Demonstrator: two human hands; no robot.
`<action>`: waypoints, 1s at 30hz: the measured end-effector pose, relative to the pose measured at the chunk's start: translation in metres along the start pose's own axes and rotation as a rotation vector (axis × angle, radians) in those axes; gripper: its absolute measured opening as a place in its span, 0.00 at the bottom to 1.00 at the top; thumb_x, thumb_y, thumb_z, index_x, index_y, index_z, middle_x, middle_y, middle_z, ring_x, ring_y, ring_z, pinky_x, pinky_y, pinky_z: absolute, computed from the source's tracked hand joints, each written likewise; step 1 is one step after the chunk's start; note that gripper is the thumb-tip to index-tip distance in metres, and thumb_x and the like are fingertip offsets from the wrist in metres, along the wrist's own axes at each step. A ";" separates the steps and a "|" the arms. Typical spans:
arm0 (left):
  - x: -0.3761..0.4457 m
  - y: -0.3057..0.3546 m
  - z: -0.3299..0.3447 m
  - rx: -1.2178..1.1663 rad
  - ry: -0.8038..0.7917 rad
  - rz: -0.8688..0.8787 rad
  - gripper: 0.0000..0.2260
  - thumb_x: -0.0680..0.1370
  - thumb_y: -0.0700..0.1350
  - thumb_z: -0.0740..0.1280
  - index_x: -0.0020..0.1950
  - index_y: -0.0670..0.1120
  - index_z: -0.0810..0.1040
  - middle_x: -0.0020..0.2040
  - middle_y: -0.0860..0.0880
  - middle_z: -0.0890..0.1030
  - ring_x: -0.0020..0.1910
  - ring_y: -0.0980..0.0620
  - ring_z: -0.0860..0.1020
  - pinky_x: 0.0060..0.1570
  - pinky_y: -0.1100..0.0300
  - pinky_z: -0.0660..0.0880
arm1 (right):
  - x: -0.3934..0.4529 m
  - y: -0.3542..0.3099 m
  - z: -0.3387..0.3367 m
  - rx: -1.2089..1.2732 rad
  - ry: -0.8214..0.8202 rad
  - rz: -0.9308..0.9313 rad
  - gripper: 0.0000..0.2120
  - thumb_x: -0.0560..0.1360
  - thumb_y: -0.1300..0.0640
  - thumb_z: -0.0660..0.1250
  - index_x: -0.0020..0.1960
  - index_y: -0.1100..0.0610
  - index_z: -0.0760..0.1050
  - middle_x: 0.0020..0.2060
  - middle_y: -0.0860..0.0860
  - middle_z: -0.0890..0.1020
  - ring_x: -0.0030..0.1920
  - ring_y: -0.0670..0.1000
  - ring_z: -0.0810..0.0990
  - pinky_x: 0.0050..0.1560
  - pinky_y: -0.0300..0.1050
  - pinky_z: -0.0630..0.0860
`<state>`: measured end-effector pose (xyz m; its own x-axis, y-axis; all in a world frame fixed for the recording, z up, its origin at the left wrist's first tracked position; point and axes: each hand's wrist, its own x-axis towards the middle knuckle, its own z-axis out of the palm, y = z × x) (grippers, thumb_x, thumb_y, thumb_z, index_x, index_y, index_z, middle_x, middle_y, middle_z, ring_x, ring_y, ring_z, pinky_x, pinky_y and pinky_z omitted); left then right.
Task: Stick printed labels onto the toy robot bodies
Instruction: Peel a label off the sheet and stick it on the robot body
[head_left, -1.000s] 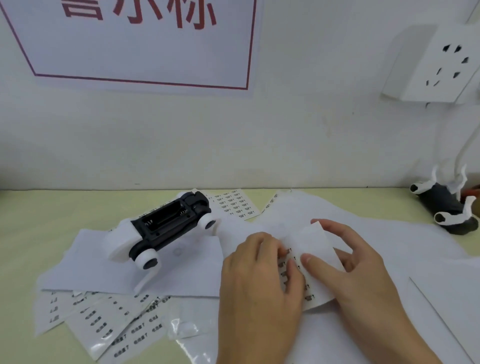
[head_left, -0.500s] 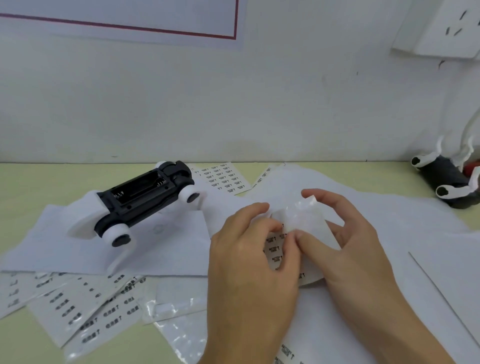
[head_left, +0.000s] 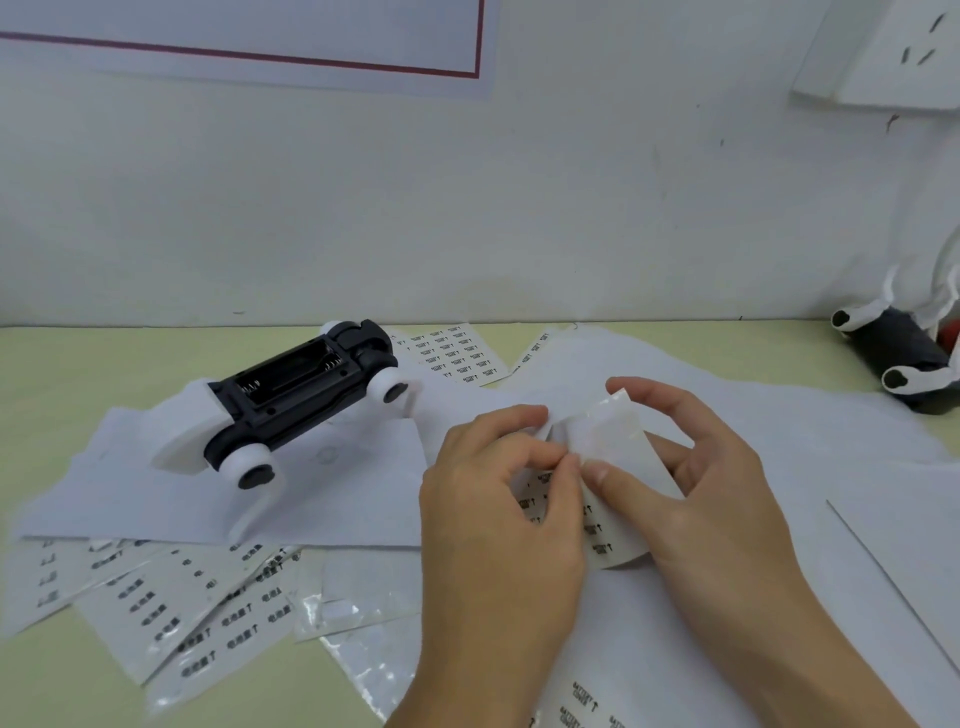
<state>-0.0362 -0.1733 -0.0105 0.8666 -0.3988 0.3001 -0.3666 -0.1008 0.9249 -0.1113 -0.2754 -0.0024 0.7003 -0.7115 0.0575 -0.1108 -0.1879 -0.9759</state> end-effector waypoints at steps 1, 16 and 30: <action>0.001 -0.001 0.000 0.001 -0.001 0.007 0.05 0.74 0.47 0.72 0.38 0.53 0.84 0.53 0.63 0.81 0.56 0.62 0.78 0.56 0.50 0.77 | 0.000 0.000 0.000 0.001 -0.002 0.001 0.23 0.71 0.59 0.73 0.59 0.36 0.75 0.42 0.45 0.87 0.38 0.49 0.87 0.37 0.45 0.80; 0.003 -0.004 -0.001 -0.018 0.010 -0.014 0.08 0.71 0.41 0.76 0.36 0.54 0.84 0.49 0.62 0.82 0.54 0.63 0.79 0.53 0.65 0.76 | -0.001 -0.004 -0.002 0.022 -0.029 0.017 0.23 0.72 0.63 0.71 0.58 0.37 0.76 0.41 0.49 0.87 0.38 0.53 0.86 0.33 0.42 0.79; 0.002 -0.001 0.001 -0.001 0.045 0.028 0.03 0.68 0.49 0.70 0.37 0.55 0.84 0.48 0.63 0.81 0.55 0.62 0.78 0.54 0.69 0.73 | -0.001 -0.007 0.002 0.082 0.039 0.053 0.24 0.67 0.59 0.74 0.56 0.36 0.77 0.40 0.49 0.87 0.37 0.53 0.87 0.37 0.46 0.80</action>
<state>-0.0341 -0.1746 -0.0109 0.8701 -0.3602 0.3364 -0.3910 -0.0889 0.9161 -0.1103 -0.2720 0.0040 0.6670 -0.7450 0.0120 -0.0874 -0.0942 -0.9917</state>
